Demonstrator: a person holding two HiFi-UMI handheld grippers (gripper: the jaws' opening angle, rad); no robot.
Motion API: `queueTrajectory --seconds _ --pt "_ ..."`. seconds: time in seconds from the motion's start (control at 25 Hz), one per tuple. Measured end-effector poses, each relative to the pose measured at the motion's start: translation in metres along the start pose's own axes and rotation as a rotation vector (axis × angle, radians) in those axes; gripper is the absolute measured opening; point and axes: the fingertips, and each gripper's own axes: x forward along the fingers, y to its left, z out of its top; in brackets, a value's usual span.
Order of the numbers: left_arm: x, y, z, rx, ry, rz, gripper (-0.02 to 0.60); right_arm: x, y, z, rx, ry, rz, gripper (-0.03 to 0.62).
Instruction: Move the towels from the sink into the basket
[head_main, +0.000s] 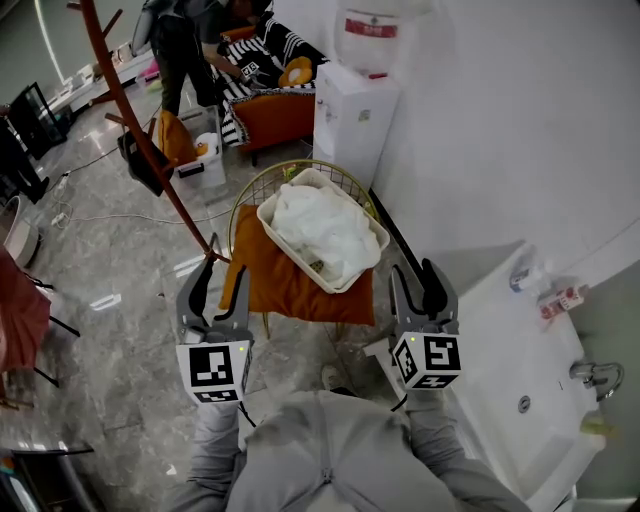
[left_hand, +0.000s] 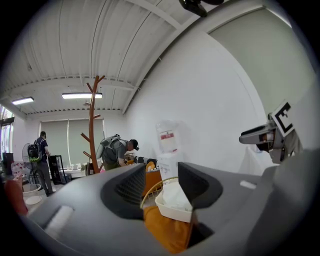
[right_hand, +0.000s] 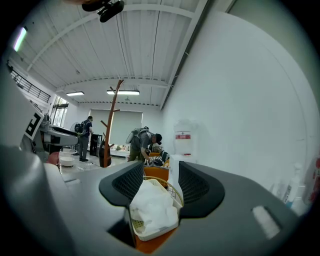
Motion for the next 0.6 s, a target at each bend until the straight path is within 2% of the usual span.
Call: queueTrajectory --seconds 0.6 --pt "-0.0052 0.0073 -0.0049 0.003 0.018 0.023 0.235 0.0019 0.0021 0.0005 -0.010 0.002 0.008 0.206"
